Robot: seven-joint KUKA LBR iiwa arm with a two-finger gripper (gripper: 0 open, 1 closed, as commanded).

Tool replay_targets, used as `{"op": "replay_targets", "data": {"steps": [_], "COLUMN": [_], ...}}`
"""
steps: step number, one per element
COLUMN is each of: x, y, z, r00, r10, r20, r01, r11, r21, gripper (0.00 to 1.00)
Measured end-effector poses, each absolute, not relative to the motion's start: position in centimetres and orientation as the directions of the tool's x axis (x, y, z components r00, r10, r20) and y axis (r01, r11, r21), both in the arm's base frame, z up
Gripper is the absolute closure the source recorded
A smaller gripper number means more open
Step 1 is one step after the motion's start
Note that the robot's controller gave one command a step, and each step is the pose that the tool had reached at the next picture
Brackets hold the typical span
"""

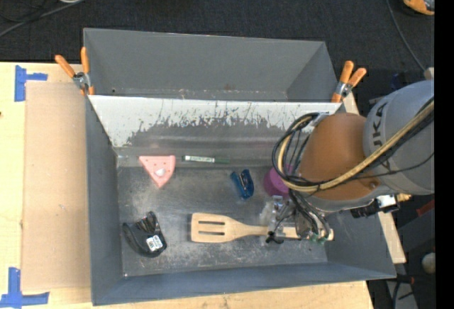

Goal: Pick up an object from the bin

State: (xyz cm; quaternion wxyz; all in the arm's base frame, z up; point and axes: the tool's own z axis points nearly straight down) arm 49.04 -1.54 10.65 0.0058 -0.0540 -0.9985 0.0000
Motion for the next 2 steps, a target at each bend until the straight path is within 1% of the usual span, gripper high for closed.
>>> {"op": "replay_targets", "data": {"steps": [1,2], "x": [49.1,49.2], "y": [-1.5,-1.5], "z": [16.1,19.2], "r00": [-0.994,-0.994], "r10": [0.106,0.106], "r20": [0.013,0.008], "r01": [0.106,0.106], "r11": [0.994,0.994], "r21": [0.000,0.000], "gripper": [1.00,1.00]}}
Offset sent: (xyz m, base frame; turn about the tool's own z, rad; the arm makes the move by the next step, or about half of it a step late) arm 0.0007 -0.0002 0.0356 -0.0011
